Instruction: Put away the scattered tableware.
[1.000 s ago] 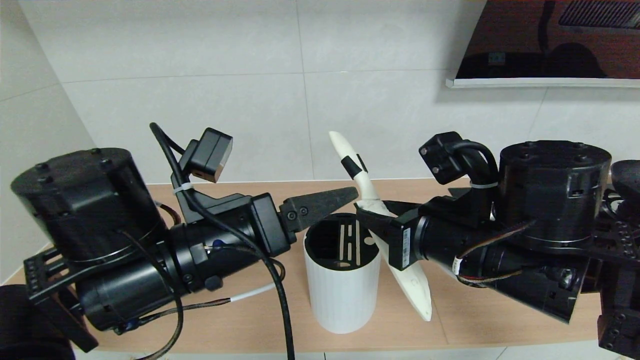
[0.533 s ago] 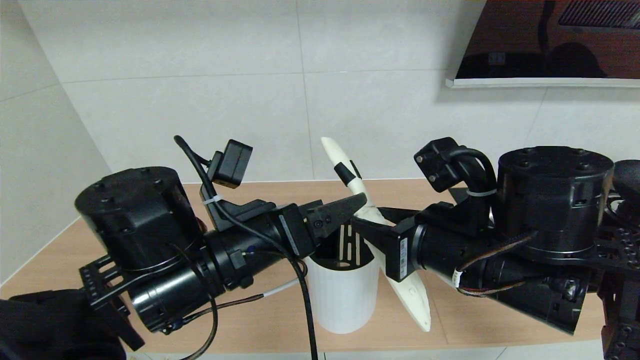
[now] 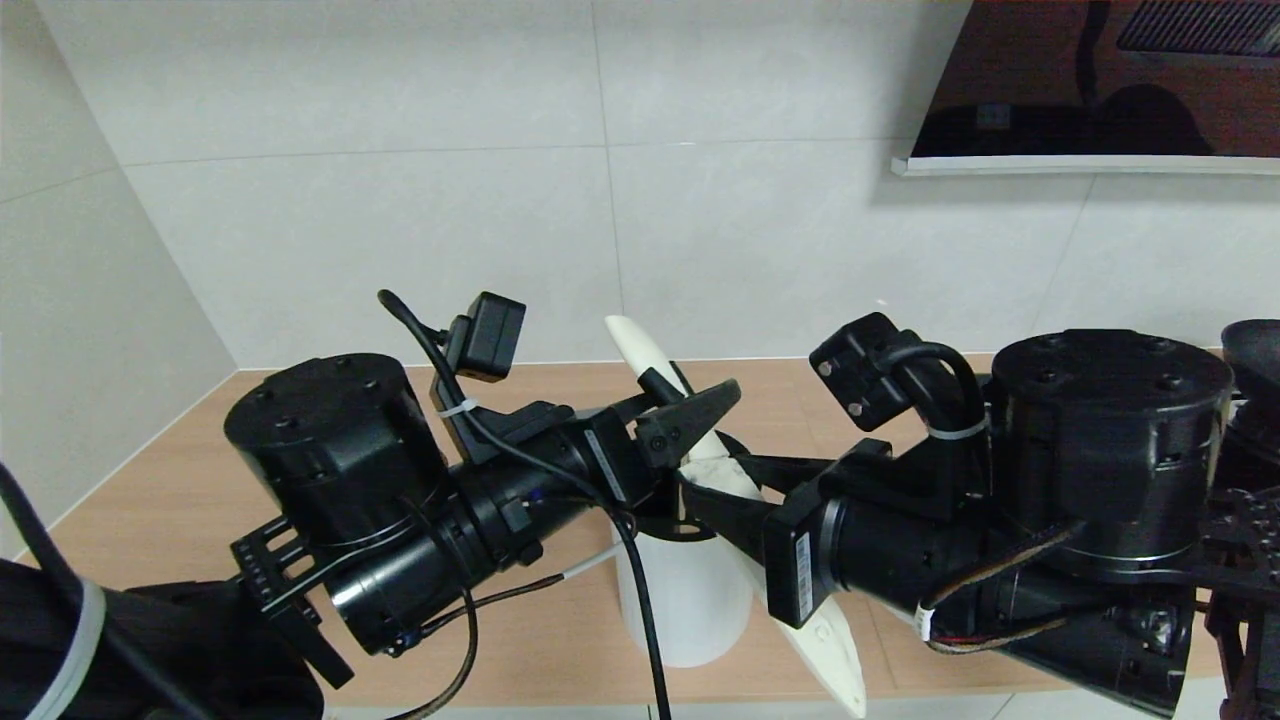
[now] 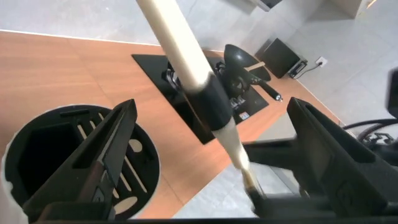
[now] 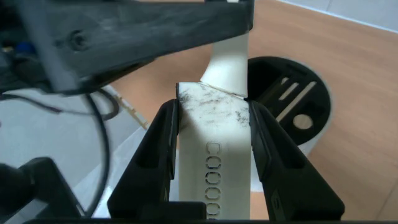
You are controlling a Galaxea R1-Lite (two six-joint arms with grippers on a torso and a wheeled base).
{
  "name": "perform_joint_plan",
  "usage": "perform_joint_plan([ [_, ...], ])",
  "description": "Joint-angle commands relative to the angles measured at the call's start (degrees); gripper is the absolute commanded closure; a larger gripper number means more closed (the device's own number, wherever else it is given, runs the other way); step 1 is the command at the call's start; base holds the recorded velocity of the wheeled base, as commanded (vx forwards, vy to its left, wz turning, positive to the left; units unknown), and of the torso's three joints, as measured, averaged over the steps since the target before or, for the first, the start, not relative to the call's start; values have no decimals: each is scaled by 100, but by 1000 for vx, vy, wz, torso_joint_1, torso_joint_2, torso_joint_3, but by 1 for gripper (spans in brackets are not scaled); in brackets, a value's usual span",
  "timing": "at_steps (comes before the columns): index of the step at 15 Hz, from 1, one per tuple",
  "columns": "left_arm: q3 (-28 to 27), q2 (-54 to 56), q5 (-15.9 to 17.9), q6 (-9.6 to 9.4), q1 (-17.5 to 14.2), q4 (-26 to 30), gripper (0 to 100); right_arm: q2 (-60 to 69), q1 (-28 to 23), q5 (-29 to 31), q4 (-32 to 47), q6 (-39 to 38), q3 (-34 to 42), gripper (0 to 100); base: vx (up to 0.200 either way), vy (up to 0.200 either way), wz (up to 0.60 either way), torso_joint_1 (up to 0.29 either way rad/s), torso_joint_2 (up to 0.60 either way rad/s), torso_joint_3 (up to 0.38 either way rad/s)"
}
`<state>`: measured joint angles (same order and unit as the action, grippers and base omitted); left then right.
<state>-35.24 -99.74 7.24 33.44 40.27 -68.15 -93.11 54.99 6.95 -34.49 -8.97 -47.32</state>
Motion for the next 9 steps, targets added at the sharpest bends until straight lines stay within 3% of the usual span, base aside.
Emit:
perform_joint_plan([
  [1, 9, -28, -3, 14, 16, -41, 0, 4, 29, -1, -14, 1, 30, 100, 0, 0, 0, 0, 0, 0],
  [3, -9, -36, -3, 84, 16, -111, 0, 21, 38, -9, -23, 18, 65, 100, 0, 0, 0, 0, 0, 0],
  [5, -35, -10, 5, 295, 8, -111, 0, 48, 38, -9, -23, 27, 92, 100, 0, 0, 0, 0, 0, 0],
  [9, -9, -36, 14, 321, 8, -111, 0, 118, 108, -80, -23, 27, 136, 100, 0, 0, 0, 0, 0, 0],
])
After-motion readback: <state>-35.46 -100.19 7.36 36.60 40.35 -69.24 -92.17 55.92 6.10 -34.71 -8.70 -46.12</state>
